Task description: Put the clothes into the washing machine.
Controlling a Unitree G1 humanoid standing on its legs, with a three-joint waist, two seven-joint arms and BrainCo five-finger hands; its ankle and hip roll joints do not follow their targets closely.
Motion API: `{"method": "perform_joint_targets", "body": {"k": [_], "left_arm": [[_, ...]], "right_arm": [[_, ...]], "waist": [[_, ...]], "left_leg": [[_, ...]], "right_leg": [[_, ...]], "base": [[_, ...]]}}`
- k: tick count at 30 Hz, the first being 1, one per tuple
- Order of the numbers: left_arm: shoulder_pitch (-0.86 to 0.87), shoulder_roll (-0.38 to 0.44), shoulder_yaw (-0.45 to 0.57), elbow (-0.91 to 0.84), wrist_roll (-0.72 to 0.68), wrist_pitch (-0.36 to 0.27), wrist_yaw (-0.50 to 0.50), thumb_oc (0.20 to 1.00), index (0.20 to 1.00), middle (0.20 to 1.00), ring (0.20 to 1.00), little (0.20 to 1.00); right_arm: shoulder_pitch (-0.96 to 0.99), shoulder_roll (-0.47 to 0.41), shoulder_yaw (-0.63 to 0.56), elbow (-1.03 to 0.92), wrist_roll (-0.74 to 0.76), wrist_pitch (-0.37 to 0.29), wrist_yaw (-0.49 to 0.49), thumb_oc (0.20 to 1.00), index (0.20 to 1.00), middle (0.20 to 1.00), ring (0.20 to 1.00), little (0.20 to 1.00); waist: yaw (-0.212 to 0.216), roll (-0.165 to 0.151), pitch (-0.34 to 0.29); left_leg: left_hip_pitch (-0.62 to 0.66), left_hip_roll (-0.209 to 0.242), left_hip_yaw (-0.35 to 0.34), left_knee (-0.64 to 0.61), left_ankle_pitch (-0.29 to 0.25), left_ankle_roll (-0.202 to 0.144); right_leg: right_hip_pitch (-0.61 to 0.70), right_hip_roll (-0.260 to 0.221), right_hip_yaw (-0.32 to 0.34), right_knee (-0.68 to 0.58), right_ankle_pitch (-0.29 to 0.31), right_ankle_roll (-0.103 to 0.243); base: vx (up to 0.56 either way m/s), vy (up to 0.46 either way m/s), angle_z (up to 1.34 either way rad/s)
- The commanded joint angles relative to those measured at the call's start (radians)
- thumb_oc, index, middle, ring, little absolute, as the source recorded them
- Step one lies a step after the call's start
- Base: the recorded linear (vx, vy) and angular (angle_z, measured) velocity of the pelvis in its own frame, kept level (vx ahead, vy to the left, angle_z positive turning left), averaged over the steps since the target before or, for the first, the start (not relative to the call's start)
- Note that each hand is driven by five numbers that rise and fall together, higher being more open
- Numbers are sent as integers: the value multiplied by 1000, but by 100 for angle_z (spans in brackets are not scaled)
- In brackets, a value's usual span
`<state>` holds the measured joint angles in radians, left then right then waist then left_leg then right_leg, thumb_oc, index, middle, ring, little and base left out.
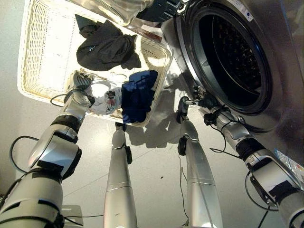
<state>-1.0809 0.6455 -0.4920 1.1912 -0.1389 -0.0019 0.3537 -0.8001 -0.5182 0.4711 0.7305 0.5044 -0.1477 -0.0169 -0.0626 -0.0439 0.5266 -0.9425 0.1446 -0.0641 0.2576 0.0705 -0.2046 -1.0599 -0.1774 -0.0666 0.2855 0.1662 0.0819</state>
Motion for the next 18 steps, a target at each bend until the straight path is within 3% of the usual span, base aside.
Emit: {"method": "perform_joint_targets", "body": {"k": [1, 8, 9, 10, 14, 17, 18], "left_arm": [[133, -64, 33, -17, -44, -30, -17, 200, 200, 200, 200, 200], [175, -68, 49, -80, 19, -54, 57, 200, 200, 200, 200, 200], [176, -68, 50, -86, 28, -66, 76, 319, 319, 319, 319, 319], [181, -68, 54, -103, 42, -88, 131, 1000, 1000, 1000, 1000, 1000], [198, -66, 80, -167, 81, -164, 327, 1000, 1000, 1000, 1000, 1000], [268, -79, 114, -268, 208, -244, 528, 1000, 1000, 1000, 1000, 1000], [274, -81, 117, -277, 221, -248, 541, 1000, 1000, 1000, 1000, 1000]], "right_arm": [[62, 0, 1, -101, 36, -35, -26, 1000, 1000, 1000, 1000, 1000], [87, 3, -8, -158, 29, -13, -52, 1000, 1000, 1000, 1000, 1000], [87, 2, -8, -158, 30, -12, -53, 1000, 1000, 1000, 1000, 1000], [90, 0, -7, -160, 36, -14, -56, 1000, 1000, 1000, 1000, 1000], [114, 1, -12, -165, 39, -32, -72, 1000, 1000, 1000, 1000, 1000], [159, 11, -29, -205, 32, -38, -99, 1000, 1000, 1000, 1000, 1000], [162, 11, -30, -208, 33, -39, -100, 1000, 1000, 1000, 1000, 1000]], "waist": [[15, -17, -7], [24, -17, -7], [24, -17, -7], [26, -18, -7], [34, -20, -7], [48, -22, -7], [50, -22, -7]], "left_leg": [[-46, -49, -37, 42, 34, 76], [-42, -52, -43, 44, 33, 77], [-42, -52, -43, 44, 33, 77], [-42, -51, -44, 45, 33, 78], [-42, -55, -50, 45, 30, 78], [-43, -64, -63, 46, 25, 80], [-42, -65, -64, 46, 24, 80]], "right_leg": [[-25, 10, 22, 70, 9, 87], [-21, 4, 16, 74, 9, 89], [-21, 3, 16, 75, 9, 89], [-20, 2, 14, 75, 8, 88], [-17, -3, 8, 69, 9, 88], [-14, -10, -4, 63, 15, 91], [-13, -11, -5, 62, 16, 91]], "base": [[0, 0, 0], [0, 0, 0], [0, 0, 0], [0, 0, 0], [0, -22, 0], [-3, -78, 1], [1, -57, 4]]}}
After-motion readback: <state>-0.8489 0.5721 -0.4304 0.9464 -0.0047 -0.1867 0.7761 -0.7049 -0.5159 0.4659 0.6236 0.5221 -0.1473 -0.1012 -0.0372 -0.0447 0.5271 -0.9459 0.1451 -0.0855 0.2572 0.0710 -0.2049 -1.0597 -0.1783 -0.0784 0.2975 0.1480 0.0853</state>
